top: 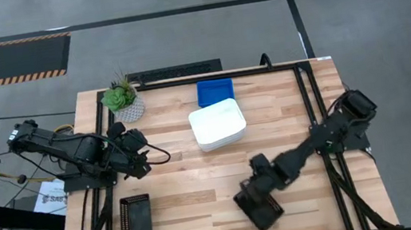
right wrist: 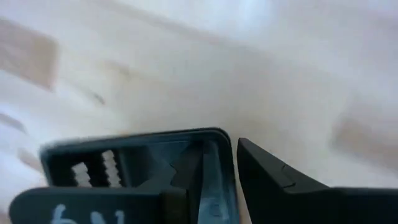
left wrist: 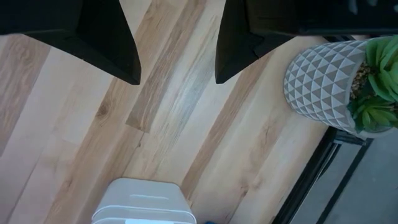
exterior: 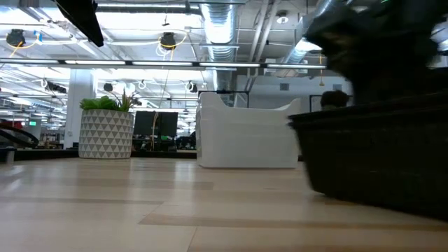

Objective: Stack baskets by color
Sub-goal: Move the stacked black bins to the center of the table, then stack the left black bin on the black bins

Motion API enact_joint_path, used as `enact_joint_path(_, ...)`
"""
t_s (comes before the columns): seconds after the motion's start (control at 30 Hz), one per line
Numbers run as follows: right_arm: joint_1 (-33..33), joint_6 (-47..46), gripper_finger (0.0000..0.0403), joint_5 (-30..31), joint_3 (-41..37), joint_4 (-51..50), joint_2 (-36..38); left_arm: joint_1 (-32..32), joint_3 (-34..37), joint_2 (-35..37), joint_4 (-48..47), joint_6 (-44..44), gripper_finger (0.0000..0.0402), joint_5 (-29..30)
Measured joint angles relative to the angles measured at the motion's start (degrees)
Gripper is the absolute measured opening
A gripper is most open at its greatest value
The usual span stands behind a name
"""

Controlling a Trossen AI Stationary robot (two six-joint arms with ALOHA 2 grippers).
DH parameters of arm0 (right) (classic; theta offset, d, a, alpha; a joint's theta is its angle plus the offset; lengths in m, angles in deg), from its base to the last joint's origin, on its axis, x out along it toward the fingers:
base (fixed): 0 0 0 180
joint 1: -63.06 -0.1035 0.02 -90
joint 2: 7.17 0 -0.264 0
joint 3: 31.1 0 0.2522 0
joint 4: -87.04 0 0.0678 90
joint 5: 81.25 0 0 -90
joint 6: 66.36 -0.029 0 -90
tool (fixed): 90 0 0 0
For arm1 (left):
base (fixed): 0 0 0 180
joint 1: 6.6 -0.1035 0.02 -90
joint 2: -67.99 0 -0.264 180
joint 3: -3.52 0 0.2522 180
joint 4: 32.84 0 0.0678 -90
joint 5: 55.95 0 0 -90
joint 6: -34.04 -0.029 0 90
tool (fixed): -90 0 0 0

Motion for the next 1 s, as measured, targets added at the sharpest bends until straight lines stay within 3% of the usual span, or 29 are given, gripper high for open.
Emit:
enact_joint_path(0.37, 16.6, 19.6, 0.0119, 4.1, 0.0, 8.9, 0.0, 0.0, 0.0, 0.0, 0.0, 0.4, 0.0197, -1.5)
enact_joint_path(0.53, 21.9, 26.7, 0.0118, -0.6, 0.0, 13.3, 0.1, 0.0, 0.0, 0.0, 0.0, 1.5, 0.0197, -4.5)
enact_joint_path(0.7, 22.9, 32.8, 0.0118, -5.2, 0.0, 14.3, 4.5, 1.3, 0.0, 0.0, -1.2, 4.2, 0.0197, -9.2)
enact_joint_path(0.9, 21.3, 38.4, 0.0118, -1.2, 0.0, 16.4, 11.0, 5.9, 0.6, -0.1, -2.1, 11.6, 0.0197, -10.9)
enact_joint_path(1.0, 19.4, 42.5, 0.0118, -0.2, 0.1, 23.7, 11.6, 9.2, 2.7, -0.2, -2.4, 16.2, 0.0197, -13.9)
